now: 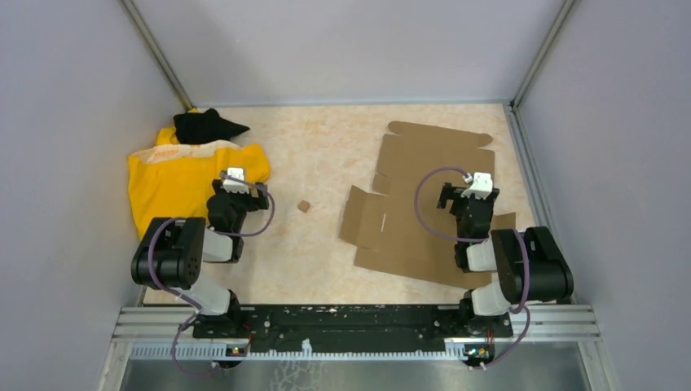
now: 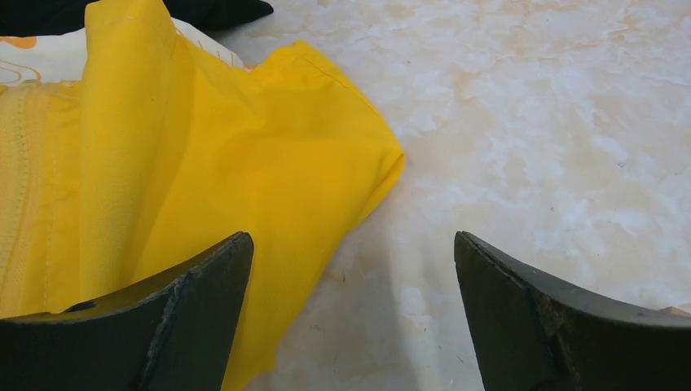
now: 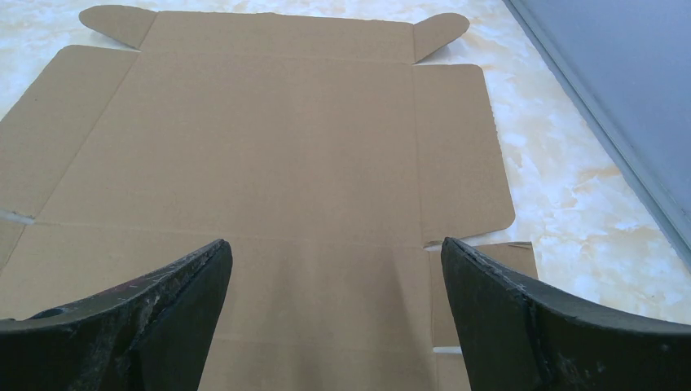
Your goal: Fold the paper box
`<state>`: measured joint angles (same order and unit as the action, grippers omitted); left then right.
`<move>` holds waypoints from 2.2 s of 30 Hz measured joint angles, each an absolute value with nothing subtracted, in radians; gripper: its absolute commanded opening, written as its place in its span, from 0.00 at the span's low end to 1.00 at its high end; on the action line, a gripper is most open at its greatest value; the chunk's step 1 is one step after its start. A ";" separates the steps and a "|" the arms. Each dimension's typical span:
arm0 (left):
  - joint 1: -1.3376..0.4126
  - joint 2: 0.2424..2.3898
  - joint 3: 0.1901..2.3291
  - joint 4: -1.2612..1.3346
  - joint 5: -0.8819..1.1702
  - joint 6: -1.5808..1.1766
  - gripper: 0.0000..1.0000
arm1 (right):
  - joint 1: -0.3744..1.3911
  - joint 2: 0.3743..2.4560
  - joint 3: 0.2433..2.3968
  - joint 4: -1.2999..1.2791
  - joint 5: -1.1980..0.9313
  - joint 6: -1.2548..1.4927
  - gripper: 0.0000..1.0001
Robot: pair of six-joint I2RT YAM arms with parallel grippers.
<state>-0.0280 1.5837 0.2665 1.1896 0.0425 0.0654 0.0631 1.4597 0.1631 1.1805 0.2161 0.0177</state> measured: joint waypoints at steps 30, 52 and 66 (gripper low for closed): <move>-0.179 1.220 0.693 0.468 -0.001 -0.268 0.99 | 0.114 1.031 0.904 0.052 0.233 0.196 0.99; -0.593 1.621 1.079 0.029 0.097 -0.221 0.99 | -0.109 1.028 0.744 -0.384 0.125 0.488 0.98; -0.550 1.668 1.094 -0.042 -0.070 -0.366 0.99 | -0.219 1.103 0.744 -0.397 0.104 0.471 0.99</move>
<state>-0.5503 1.6680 1.0939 -0.0422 -0.0700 -0.3656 -0.2192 1.1027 0.7441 -0.3965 0.1040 0.4706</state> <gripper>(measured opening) 0.987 0.981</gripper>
